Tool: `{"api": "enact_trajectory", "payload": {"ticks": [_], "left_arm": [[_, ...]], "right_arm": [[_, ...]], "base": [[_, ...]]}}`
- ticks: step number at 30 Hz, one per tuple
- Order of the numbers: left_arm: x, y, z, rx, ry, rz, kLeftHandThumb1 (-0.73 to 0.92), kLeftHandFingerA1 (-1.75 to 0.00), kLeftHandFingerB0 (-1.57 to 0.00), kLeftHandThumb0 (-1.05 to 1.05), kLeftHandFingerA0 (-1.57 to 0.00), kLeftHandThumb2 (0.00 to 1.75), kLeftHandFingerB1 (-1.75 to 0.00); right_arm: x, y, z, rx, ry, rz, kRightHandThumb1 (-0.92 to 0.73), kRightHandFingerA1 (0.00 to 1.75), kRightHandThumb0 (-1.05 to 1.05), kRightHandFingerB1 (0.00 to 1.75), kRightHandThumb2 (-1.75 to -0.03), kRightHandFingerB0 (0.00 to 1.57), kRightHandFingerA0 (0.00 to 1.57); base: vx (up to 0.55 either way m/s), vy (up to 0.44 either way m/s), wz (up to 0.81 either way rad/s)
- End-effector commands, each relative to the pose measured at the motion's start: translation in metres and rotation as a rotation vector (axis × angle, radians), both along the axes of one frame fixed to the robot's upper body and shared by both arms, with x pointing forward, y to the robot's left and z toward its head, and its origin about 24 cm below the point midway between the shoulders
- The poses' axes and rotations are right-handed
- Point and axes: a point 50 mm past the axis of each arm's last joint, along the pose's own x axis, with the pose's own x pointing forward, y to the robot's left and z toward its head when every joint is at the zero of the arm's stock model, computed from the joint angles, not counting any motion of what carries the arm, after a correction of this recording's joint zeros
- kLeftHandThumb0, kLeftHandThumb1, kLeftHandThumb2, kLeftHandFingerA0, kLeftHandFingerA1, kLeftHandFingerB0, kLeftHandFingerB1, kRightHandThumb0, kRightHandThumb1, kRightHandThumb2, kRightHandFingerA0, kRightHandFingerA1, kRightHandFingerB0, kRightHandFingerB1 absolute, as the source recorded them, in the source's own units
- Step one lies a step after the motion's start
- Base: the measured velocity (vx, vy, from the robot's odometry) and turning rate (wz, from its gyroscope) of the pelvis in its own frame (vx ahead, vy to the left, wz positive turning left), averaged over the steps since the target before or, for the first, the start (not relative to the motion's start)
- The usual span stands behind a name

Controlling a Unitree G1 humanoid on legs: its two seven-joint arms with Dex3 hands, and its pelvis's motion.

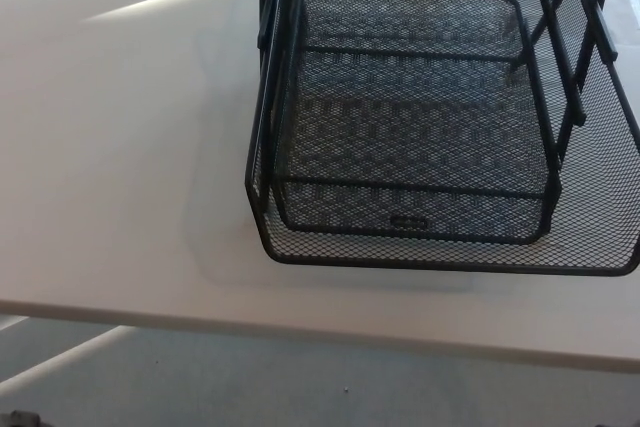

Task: A balck drawer is kept on the middle of the table and the robot uses its right hand to push it back away from the robot

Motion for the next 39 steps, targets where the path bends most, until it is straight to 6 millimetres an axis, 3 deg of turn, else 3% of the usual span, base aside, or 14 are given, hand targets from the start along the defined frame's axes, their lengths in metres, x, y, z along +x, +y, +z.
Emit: {"api": "enact_trajectory", "payload": {"ticks": [1, 13, 14, 22, 39], "left_arm": [[0.004, 0.004, 0.006, 0.016, 0.002, -0.029, 0.60, -0.53, -0.17, -0.55, -0.35, 0.97, -0.44], [0.005, 0.004, 0.006, 0.023, 0.009, -0.037, 0.60, -0.53, -0.18, -0.55, -0.35, 0.96, -0.44], [0.005, 0.004, 0.006, 0.022, 0.009, -0.040, 0.73, -0.36, -0.31, -0.59, -0.40, 0.65, -0.33], [0.005, 0.001, 0.005, 0.019, 0.005, -0.052, 0.76, -0.36, -0.34, -0.56, -0.44, 0.63, -0.33], [0.007, -0.001, 0.005, 0.028, 0.018, -0.071, 0.74, -0.36, -0.30, -0.61, -0.39, 0.65, -0.32]], "right_arm": [[-0.042, 0.043, 0.099, 0.225, 0.244, 0.531, -0.92, 0.34, -0.68, 0.30, -0.68, 0.28, 0.35], [-0.035, 0.066, 0.136, 0.195, 0.284, 0.687, -0.92, 0.37, -0.70, 0.31, -0.69, 0.25, 0.33], [-0.034, 0.068, 0.138, 0.181, 0.285, 0.699, -0.92, 0.36, -0.71, 0.30, -0.70, 0.25, 0.33], [-0.025, 0.081, 0.151, 0.117, 0.319, 0.789, -0.91, 0.36, -0.73, 0.31, -0.71, 0.25, 0.35], [-0.006, 0.113, 0.148, 0.094, 0.373, 0.836, -0.91, 0.39, -0.78, 0.31, -0.72, 0.25, 0.35]], "base": [[0.00, 0.000, 0.00], [0.00, 0.000, 0.00], [0.00, 0.000, 0.00], [0.00, 0.000, 0.00], [0.00, 0.000, 0.00]]}}
